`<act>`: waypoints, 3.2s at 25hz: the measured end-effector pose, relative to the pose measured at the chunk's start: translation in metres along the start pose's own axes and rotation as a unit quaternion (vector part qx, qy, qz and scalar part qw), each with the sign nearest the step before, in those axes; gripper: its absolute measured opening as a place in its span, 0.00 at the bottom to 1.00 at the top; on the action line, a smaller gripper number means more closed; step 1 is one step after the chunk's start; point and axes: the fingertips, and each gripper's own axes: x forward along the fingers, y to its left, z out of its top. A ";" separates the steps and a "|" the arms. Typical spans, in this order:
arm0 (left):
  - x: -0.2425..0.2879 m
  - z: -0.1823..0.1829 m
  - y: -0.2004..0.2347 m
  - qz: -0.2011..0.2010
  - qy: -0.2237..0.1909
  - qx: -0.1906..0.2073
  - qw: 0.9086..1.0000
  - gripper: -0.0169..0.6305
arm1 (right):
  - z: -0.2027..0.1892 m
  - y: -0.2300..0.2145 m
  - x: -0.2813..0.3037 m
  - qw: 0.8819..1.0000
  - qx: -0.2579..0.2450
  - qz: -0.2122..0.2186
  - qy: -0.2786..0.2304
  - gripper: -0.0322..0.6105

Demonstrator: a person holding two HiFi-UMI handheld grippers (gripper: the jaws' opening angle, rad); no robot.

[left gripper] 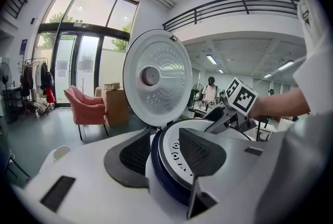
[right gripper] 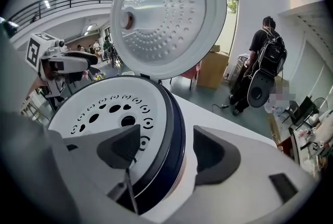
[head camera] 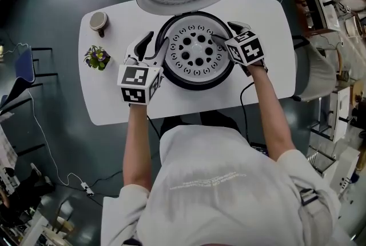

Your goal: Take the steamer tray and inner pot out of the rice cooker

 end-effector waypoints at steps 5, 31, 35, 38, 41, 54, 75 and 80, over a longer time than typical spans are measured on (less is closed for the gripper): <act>0.000 -0.004 0.004 0.000 0.002 -0.003 1.000 0.32 | -0.001 0.003 0.003 1.000 0.003 0.001 0.004 0.56; -0.011 -0.008 0.011 -0.006 -0.001 0.007 1.000 0.31 | 0.016 0.011 -0.008 1.000 -0.009 -0.018 -0.006 0.42; -0.018 -0.008 0.011 -0.005 -0.004 0.008 1.000 0.31 | 0.018 0.014 -0.014 1.000 -0.008 -0.017 -0.009 0.40; -0.019 -0.006 0.009 -0.004 -0.005 0.009 1.000 0.31 | 0.019 0.012 -0.020 1.000 -0.005 -0.017 -0.013 0.40; -0.022 -0.005 0.010 -0.006 -0.008 0.011 1.000 0.31 | 0.022 0.013 -0.025 1.000 0.003 -0.017 -0.021 0.39; -0.032 -0.009 0.011 -0.033 -0.015 0.025 0.999 0.31 | 0.024 0.012 -0.042 0.987 0.124 -0.025 -0.095 0.15; -0.015 0.049 -0.040 -0.120 -0.059 0.092 0.987 0.29 | -0.017 -0.018 -0.158 0.914 0.302 -0.095 -0.254 0.14; 0.012 0.065 -0.082 -0.139 -0.063 0.108 0.982 0.28 | -0.042 -0.053 -0.195 0.905 0.303 -0.128 -0.269 0.14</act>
